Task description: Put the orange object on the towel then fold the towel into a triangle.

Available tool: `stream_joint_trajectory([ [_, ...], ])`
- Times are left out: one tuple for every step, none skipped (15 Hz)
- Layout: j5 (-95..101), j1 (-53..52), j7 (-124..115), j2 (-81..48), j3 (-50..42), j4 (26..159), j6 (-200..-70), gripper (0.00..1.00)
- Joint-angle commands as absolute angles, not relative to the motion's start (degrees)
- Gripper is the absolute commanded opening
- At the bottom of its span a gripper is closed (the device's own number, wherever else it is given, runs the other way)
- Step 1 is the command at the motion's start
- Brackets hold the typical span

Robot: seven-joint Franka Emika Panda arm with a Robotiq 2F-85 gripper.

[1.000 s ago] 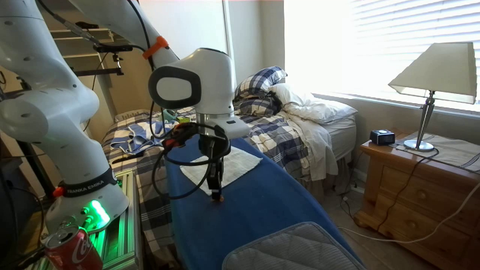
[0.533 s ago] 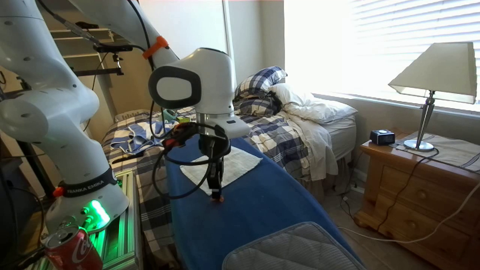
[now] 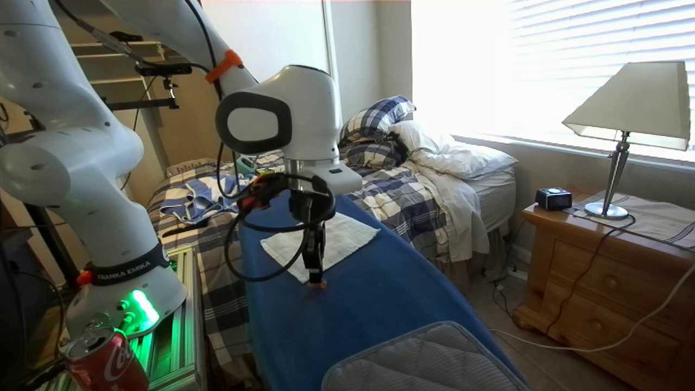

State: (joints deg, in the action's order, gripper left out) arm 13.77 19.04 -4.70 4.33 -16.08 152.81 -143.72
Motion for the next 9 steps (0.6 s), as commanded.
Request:
stream_joint_trajectory([
  [15.5, 18.8, -5.1, 6.3, -15.8, 153.1, -142.4, 0.14],
  [15.6, 18.7, -5.1, 6.5, -15.6, 153.1, -142.4, 0.14],
  [15.4, 18.6, -5.1, 6.6, -15.4, 153.1, -142.3, 0.14],
  [15.4, 18.5, -5.0, 6.8, -15.3, 153.1, -142.3, 0.13],
  [15.4, 18.3, -5.1, 6.9, -15.0, 153.0, -142.3, 0.13],
  [15.3, 18.0, -5.0, 7.1, -14.7, 153.0, -142.2, 0.13],
  [15.4, 17.8, -5.1, 7.4, -14.3, 152.9, -142.2, 0.14],
  [15.2, 17.4, -5.0, 7.6, -13.9, 152.8, -142.1, 0.16],
  [15.3, 17.1, -5.1, 7.8, -13.4, 152.7, -142.1, 0.15],
])
